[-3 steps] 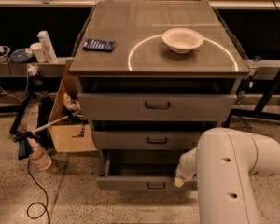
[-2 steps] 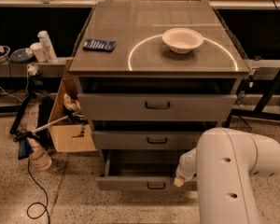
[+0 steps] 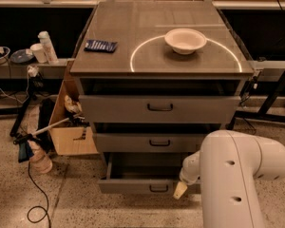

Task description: Open bottom drawer

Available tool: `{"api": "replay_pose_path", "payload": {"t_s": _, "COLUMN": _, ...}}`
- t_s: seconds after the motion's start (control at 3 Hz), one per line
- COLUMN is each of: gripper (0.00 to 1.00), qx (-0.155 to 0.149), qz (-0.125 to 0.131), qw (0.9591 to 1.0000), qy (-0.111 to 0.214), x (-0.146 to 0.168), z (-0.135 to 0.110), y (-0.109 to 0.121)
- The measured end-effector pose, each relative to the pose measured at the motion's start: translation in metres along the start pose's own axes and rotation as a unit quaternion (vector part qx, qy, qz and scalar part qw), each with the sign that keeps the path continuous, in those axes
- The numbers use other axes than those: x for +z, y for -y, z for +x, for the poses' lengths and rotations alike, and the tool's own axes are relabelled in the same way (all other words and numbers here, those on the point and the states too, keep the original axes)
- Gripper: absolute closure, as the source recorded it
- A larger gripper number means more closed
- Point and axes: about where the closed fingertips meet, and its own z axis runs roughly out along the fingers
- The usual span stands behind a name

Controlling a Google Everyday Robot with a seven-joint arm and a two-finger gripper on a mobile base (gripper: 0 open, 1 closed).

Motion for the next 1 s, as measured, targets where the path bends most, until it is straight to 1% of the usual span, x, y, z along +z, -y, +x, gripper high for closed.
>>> {"api": "replay_pose_path", "payload": {"t_s": 0.33, "gripper": 0.00, "qx": -0.001, "qz": 0.003, "qw": 1.0000, "qy": -0.002, "x": -0.002, "z": 0.000, "y": 0.001}}
{"api": "replay_pose_path", "payload": {"t_s": 1.0, "gripper": 0.00, "qx": -0.005, "qz": 0.017, "qw": 0.9998, "qy": 0.003, "x": -0.008, "z": -0.008, "y": 0.012}}
